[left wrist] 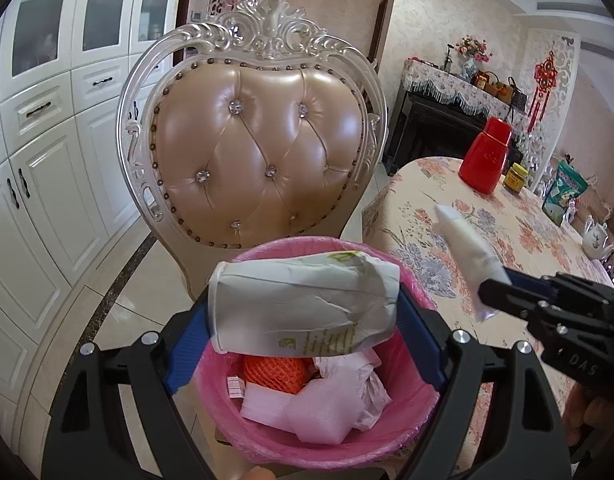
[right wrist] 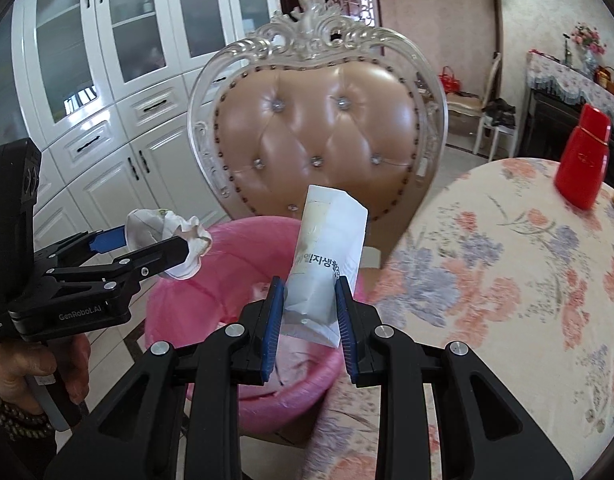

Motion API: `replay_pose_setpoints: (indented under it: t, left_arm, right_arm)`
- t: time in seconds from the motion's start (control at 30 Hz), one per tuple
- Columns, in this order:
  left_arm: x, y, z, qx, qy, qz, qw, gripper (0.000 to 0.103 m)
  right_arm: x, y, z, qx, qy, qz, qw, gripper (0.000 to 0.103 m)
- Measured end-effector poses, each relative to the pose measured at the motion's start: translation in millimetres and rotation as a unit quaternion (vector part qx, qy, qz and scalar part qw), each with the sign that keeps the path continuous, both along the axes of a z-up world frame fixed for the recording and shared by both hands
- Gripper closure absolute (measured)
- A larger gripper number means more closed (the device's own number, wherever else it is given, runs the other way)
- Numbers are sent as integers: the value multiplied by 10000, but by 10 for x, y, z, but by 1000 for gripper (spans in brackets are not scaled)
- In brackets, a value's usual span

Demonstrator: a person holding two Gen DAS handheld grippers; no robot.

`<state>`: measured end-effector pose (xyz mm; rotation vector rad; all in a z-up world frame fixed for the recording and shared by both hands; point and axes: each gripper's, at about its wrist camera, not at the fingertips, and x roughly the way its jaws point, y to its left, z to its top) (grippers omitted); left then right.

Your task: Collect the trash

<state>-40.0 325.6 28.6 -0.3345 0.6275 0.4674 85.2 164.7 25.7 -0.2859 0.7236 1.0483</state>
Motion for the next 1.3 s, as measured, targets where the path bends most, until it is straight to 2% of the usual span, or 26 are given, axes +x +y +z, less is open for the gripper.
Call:
replay_pose_setpoints:
  t: [0.17, 0.3, 0.37, 0.43, 0.57, 0.67, 0.93, 1.13, 1.3]
  left_arm:
    - [-38, 67, 23, -54, -44, 38, 10000, 19]
    - [-56, 96, 38, -50, -52, 99, 9999, 13]
    - [-73, 101, 38, -37, -41, 135, 9999, 12]
    - [-87, 115, 30, -46, -34, 155, 9999, 12]
    - [-153, 101, 20, -49, 30, 204, 9998, 11]
    - [-200, 50, 1, -64, 100, 143, 9998, 10]
    - [-460, -314, -12, 226, 280, -103, 9993, 7]
    - [-659, -559, -63, 232, 341, -236, 9989, 7]
    - [-772, -726, -100, 329, 375, -253, 9984, 7]
  right_arm:
    - [-12, 107, -37, 0, 91, 103, 9999, 74]
    - [-22, 164, -51, -34, 90, 143, 9999, 72]
    - [-21, 175, -63, -72, 85, 140, 9998, 65]
    - [-23, 168, -68, -63, 75, 140, 9999, 48]
    - [-52, 127, -72, -87, 3, 88, 9999, 47]
    - [-94, 78, -76, -103, -55, 55, 9999, 39]
    - [-356, -195, -132, -4, -215, -49, 9998, 30]
    - [-527, -417, -183, 63, -289, -98, 9995, 19]
    - [-643, -510, -180, 64, -435, -24, 9990, 18]
